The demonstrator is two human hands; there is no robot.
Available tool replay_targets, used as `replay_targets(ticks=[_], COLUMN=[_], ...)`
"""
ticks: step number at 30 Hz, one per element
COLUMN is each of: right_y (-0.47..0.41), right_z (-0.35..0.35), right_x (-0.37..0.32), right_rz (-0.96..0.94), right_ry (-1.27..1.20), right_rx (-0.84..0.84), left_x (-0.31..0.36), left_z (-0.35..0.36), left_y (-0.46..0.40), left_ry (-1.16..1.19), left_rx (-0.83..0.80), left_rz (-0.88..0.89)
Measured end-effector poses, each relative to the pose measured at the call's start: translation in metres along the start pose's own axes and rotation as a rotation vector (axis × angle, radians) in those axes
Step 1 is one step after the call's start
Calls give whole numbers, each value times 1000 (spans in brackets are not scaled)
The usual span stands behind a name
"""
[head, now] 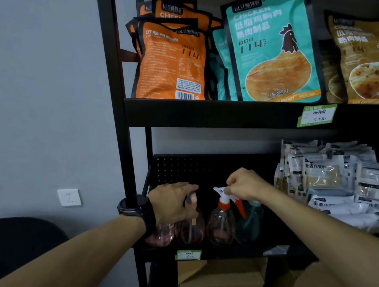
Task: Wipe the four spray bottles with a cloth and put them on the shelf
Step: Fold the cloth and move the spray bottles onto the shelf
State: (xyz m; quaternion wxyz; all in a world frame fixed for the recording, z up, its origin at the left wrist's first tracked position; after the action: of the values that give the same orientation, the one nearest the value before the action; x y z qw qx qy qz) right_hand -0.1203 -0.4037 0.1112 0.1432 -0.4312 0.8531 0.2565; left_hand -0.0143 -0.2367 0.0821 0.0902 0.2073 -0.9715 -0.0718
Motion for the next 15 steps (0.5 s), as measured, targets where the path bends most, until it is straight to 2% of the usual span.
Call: replay_targets(ticks=[6, 15], right_y=[-5, -12], right_z=[7, 11], right_x=[2, 2], right_rz=[-25, 5], right_ry=[167, 197], right_rx=[-13, 2], left_x=[-6, -9], left_z=[3, 2], left_y=[-2, -5], left_ry=[2, 36], left_rx=[68, 55], left_rz=[-12, 7])
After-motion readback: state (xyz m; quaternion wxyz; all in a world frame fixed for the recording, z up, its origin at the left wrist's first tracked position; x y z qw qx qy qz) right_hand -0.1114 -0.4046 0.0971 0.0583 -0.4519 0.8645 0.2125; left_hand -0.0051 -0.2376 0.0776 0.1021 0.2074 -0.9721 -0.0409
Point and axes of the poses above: each hand's wrist, its own y-axis away from the middle knuckle, its own z-axis out of the palm, x = y × z, the point moved 3 cm from there along -y, towards the middle knuckle, and after that the axes turned 15 degrees about -x, right-handed, at the moved point
